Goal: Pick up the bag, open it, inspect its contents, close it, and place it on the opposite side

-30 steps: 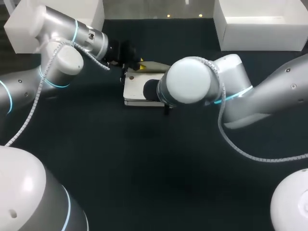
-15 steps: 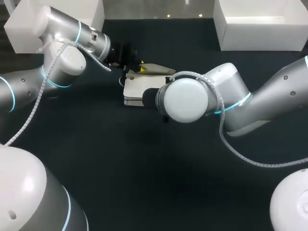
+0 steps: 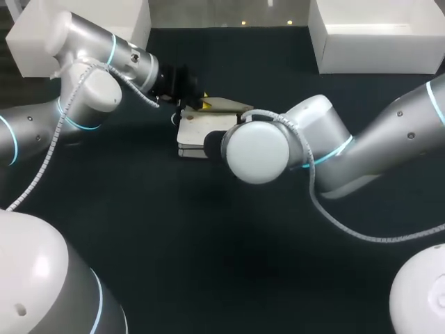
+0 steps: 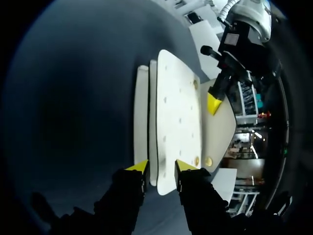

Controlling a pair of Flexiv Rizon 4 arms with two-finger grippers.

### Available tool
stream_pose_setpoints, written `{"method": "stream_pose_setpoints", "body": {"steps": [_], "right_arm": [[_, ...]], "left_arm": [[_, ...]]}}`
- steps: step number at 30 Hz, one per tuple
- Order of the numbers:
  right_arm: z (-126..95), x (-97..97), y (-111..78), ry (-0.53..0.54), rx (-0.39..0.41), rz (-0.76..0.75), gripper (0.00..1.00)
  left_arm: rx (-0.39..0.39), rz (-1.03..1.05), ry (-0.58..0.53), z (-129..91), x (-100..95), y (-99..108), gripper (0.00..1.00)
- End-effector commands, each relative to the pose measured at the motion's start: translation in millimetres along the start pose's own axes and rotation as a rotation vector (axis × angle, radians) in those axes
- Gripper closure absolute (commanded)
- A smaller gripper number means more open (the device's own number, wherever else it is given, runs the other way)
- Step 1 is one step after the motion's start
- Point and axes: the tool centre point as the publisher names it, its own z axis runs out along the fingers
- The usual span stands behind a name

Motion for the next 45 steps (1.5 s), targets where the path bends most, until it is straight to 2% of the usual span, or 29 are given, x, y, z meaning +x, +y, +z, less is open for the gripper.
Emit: {"method": "stream_pose_setpoints", "body": {"steps": [1,14,18,21,27,35,45], "right_arm": [[7,1.9,5.6,-0.007,0.013,-0.002,0.69],[13,-1.7,3.2,-0.018,0.022,0.014,0.82],[13,-3.0,2.5,-0.024,0.023,0.020,0.89],[12,-3.8,2.1,-0.029,0.022,0.023,1.00],[13,-3.9,2.5,-0.032,0.020,0.025,1.00],[13,-3.4,2.7,-0.030,0.015,0.034,1.00],[13,-3.4,2.7,-0.030,0.015,0.034,1.00]], "left_arm": [[0.005,0.000,0.002,0,1.4,0,1.00],[0.011,0.005,0.017,0,4.6,0,1.00],[0.012,0.009,0.021,1,5.4,-1,1.00],[0.014,0.012,0.023,1,6.5,-1,1.00],[0.038,0.050,0.012,0,11.6,-3,1.00],[0.094,0.125,-0.064,-7,23.1,-5,1.00],[0.085,0.239,-0.145,0,42.4,-5,1.00]]}}
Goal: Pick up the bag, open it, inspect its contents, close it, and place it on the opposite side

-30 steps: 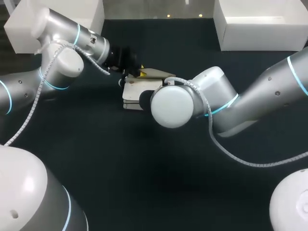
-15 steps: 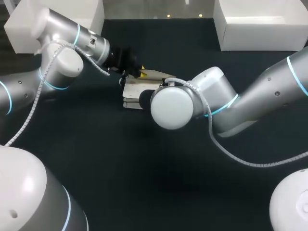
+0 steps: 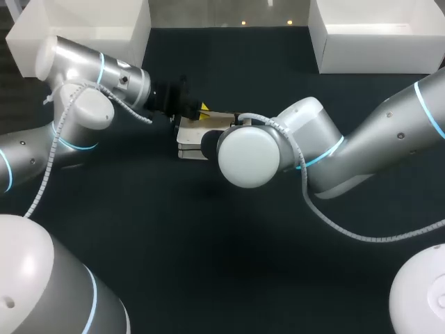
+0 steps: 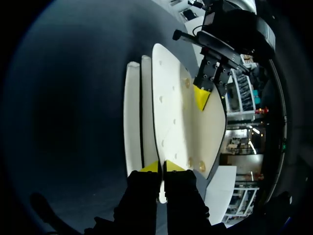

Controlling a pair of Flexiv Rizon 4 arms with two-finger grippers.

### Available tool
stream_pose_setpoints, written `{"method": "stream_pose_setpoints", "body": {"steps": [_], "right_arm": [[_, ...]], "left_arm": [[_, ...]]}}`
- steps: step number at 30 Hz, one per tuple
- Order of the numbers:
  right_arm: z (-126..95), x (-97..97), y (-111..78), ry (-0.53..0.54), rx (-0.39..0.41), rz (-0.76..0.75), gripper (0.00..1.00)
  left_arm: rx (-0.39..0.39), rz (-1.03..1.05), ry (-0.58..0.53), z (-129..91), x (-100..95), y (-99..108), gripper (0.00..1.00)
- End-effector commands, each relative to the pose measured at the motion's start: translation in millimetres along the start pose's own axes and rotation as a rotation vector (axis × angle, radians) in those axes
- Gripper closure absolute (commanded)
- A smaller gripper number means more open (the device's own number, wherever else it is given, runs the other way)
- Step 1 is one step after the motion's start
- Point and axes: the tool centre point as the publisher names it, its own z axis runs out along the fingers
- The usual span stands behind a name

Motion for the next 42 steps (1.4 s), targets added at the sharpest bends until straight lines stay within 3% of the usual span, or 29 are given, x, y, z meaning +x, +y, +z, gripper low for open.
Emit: {"method": "stream_pose_setpoints", "body": {"steps": [1,13,14,16,18,27,35,38,42], "right_arm": [[2,-0.6,-0.1,-0.004,-0.002,0.001,1.00],[2,-0.6,-0.1,-0.004,-0.002,0.001,1.00],[2,-0.6,-0.1,-0.004,-0.002,0.001,1.00],[2,-0.6,-0.1,-0.004,-0.002,0.001,1.00],[2,-0.6,-0.1,-0.004,-0.002,0.001,1.00],[2,-0.6,-0.1,-0.004,-0.002,0.001,1.00],[2,-0.6,-0.1,-0.004,-0.002,0.001,1.00],[2,-0.6,-0.1,-0.004,-0.002,0.001,1.00],[2,-0.6,-0.1,-0.004,-0.002,0.001,1.00]], "left_arm": [[-0.015,0.045,-0.094,2,12.8,-4,1.00],[-0.012,0.048,-0.120,2,16.7,-2,0.98],[-0.006,0.041,-0.122,0,14.3,-4,0.82],[-0.005,0.039,-0.122,-3,10.6,-6,0.66],[-0.004,0.036,-0.122,-6,7.0,-9,0.59],[-0.030,0.035,-0.132,-17,-6.4,-14,0.65],[-0.049,0.027,-0.124,-17,-10.4,-13,0.82],[-0.051,0.026,-0.124,-17,-9.8,-12,1.00],[-0.048,0.040,-0.134,-17,-2.9,-13,1.00]]}}
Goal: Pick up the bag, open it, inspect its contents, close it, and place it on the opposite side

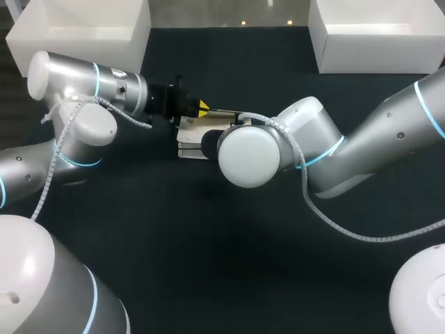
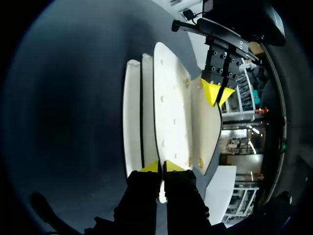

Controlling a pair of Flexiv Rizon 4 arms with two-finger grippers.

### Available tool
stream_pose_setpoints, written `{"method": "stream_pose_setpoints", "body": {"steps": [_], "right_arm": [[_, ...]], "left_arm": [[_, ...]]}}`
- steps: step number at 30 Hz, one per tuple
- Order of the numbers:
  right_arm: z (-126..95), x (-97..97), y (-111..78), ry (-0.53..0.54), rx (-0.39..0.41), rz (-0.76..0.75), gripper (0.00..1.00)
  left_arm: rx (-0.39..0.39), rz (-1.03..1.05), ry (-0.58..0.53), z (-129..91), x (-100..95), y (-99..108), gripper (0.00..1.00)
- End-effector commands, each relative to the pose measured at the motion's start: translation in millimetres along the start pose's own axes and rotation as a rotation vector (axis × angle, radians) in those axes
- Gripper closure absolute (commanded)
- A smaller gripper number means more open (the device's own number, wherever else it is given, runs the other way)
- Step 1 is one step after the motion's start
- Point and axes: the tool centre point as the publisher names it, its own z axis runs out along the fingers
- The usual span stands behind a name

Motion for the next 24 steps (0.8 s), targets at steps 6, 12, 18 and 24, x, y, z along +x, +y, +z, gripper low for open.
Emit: {"method": "stream_pose_setpoints", "body": {"steps": [6,12,18,24], "right_arm": [[1,0.6,0.1,-0.002,-0.002,0.000,1.00],[1,0.6,0.1,-0.002,-0.002,0.000,1.00],[1,0.6,0.1,-0.002,-0.002,0.000,1.00],[1,0.6,0.1,-0.002,-0.002,0.000,1.00]], "left_arm": [[0.037,0.026,-0.031,-1,23.2,0,1.00],[0.054,0.020,-0.037,-3,30.5,-1,1.00],[0.054,0.020,-0.037,-3,30.5,-1,1.00],[0.054,0.020,-0.037,-3,30.5,-1,1.00]]}}
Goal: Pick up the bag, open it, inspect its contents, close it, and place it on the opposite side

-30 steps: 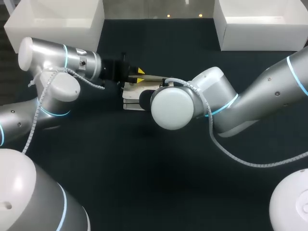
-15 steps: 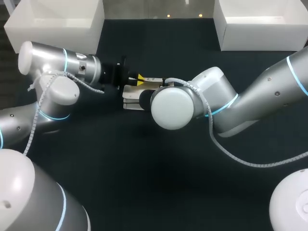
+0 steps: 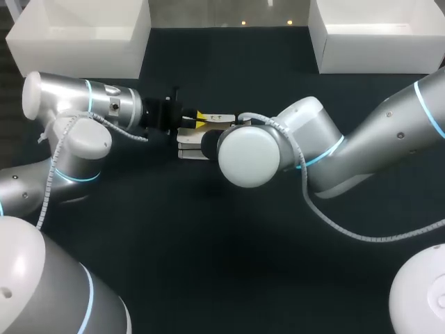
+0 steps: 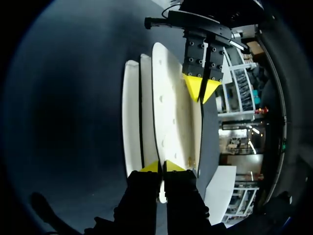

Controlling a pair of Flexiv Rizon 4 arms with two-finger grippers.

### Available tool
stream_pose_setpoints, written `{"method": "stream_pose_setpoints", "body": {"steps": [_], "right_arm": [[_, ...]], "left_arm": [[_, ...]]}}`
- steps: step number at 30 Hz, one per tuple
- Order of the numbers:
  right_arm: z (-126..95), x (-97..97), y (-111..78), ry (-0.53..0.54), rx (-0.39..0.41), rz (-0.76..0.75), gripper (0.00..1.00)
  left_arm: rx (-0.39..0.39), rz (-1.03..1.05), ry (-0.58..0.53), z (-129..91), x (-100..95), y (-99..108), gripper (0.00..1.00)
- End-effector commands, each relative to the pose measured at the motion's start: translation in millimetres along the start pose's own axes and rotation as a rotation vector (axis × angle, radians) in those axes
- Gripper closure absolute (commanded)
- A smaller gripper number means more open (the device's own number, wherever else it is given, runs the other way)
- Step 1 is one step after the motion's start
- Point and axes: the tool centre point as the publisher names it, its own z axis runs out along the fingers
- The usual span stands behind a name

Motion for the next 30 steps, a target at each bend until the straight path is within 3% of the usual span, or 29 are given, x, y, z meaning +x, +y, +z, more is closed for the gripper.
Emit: {"method": "stream_pose_setpoints", "body": {"steps": [1,15,19,24,30], "right_arm": [[1,0.5,0.0,-0.002,-0.002,0.001,1.00],[1,0.5,0.0,-0.002,-0.002,0.001,1.00],[1,0.5,0.0,-0.002,-0.002,0.001,1.00],[1,0.5,0.0,-0.002,-0.002,0.001,1.00],[1,0.5,0.0,-0.002,-0.002,0.001,1.00]], "left_arm": [[0.003,0.001,-0.008,1,2.2,1,1.00],[0.036,-0.005,-0.037,4,28.6,12,1.00],[0.034,0.022,-0.036,4,28.4,11,1.00],[-0.035,0.034,-0.078,7,22.9,14,1.00],[-0.031,0.005,-0.081,11,19.7,20,1.00]]}}
